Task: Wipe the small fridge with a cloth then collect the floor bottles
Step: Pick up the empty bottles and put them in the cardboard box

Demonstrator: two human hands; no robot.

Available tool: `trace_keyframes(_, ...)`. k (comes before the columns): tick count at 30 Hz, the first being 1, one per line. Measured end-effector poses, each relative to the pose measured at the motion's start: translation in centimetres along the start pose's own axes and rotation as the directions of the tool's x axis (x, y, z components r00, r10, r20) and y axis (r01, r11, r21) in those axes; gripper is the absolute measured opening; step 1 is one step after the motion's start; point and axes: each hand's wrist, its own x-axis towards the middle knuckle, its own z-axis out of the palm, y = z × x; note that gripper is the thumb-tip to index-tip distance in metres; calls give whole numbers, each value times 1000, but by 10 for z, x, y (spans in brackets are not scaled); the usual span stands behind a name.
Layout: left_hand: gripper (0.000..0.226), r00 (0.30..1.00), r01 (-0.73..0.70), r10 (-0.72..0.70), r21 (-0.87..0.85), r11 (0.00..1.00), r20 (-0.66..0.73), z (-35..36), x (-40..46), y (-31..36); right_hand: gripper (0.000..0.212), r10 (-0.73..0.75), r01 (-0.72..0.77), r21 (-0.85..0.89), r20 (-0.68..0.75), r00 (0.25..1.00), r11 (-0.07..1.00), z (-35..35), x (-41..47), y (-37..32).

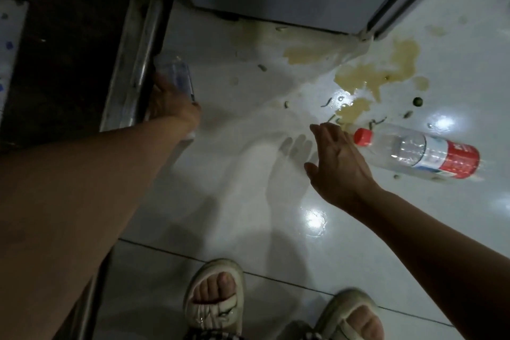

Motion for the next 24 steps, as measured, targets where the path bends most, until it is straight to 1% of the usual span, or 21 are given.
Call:
trace_keyframes(2, 85, 998, -55, 55, -2, 998, 7, 1, -20, 11, 67, 33, -33, 2, -42, 999, 999, -4, -8, 12)
trace_keyframes(4, 84, 987, -162, 162, -3, 987, 13, 3, -44, 26, 67, 68, -69, -6, -93, 993, 998, -10, -16, 26)
trace_keyframes(7, 86, 942, -330, 329, 4, 944, 68, 11, -76, 48, 70, 147, -157, -49, -169, 975, 986, -19, -24, 52)
trace_keyframes(10, 85, 904, -413, 413, -29, 910, 107, 24, -98, 68, 78, 248, -271, -125, -173, 953, 954, -24, -27, 83)
trace_keyframes(13, 81, 885, -449, 448, -25, 893, 125, 40, -112, 82, 84, 301, -329, -224, -152, 942, 917, -21, -26, 117)
trace_keyframes(16, 82, 877, -464, 461, -11, 886, 136, 53, -115, 93, 87, 323, -352, -275, -146, 935, 895, -13, -21, 141)
trace_keyframes(18, 82, 868, -485, 479, 11, 875, 133, 57, -115, 97, 86, 310, -348, -311, -167, 936, 884, -8, -17, 152)
trace_keyframes(21, 81, 851, -516, 505, 50, 855, 142, 54, -119, 102, 83, 257, -311, -419, -182, 949, 853, -6, -16, 162)
trace_keyframes(23, 80, 846, -522, 507, 65, 850, 165, 47, -126, 105, 82, 250, -304, -420, -181, 951, 855, -8, -23, 161)
trace_keyframes(24, 79, 846, -522, 505, 70, 850, 173, 42, -130, 107, 80, 265, -319, -376, -189, 946, 870, -10, -29, 158)
